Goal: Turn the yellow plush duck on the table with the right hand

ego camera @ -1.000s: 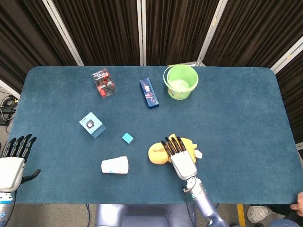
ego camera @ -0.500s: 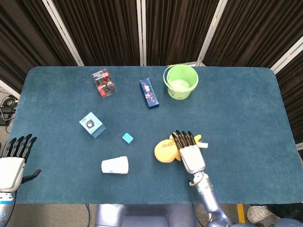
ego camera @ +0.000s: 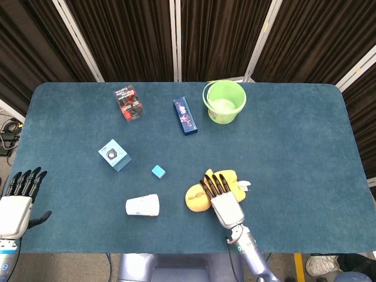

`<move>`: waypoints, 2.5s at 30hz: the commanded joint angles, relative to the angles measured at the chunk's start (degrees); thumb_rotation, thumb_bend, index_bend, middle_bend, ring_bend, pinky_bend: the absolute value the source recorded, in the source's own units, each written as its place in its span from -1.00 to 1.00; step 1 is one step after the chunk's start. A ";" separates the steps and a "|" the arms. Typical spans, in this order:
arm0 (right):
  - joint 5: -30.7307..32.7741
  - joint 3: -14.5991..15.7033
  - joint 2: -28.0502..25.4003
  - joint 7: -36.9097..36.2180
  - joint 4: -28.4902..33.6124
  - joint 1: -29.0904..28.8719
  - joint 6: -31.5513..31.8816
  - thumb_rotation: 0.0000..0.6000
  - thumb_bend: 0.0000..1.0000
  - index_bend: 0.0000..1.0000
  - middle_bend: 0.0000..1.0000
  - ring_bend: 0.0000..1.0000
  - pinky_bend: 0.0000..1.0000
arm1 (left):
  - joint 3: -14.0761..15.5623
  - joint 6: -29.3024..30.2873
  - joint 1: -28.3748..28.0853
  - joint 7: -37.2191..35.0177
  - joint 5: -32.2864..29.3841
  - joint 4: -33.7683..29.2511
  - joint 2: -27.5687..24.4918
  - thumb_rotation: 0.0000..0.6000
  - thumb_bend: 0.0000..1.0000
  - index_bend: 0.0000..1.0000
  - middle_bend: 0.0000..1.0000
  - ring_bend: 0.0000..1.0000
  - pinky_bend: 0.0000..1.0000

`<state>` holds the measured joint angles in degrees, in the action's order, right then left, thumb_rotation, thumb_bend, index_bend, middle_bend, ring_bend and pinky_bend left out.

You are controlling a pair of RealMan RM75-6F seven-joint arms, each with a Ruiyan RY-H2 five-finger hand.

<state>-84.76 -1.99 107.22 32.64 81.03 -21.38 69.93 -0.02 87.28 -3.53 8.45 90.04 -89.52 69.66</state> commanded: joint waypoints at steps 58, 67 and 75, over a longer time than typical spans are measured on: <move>-5.12 1.50 -8.49 1.43 13.52 0.55 6.14 1.00 1.00 -1.00 -1.00 -1.00 -1.00 | 0.30 -0.02 0.05 1.07 0.16 -0.77 -0.18 1.00 -0.66 -1.00 -1.00 -1.00 -1.00; -6.84 2.22 -17.86 -3.12 14.68 3.04 10.03 1.00 0.05 -1.00 -1.00 -1.00 -1.00 | -0.25 1.40 0.33 0.08 0.42 -0.40 0.11 1.00 -0.65 -1.00 -1.00 -1.00 -1.00; -7.84 3.09 -24.50 -11.86 10.99 6.66 15.29 1.00 -0.42 -1.00 -1.00 -1.00 -1.00 | -0.18 2.30 0.48 -0.06 1.35 0.03 0.42 1.00 -0.65 -1.00 -1.00 -1.00 -1.00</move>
<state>-92.10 0.71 84.51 23.50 93.50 -16.27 83.08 -0.22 89.48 -3.08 8.43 91.29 -89.52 70.05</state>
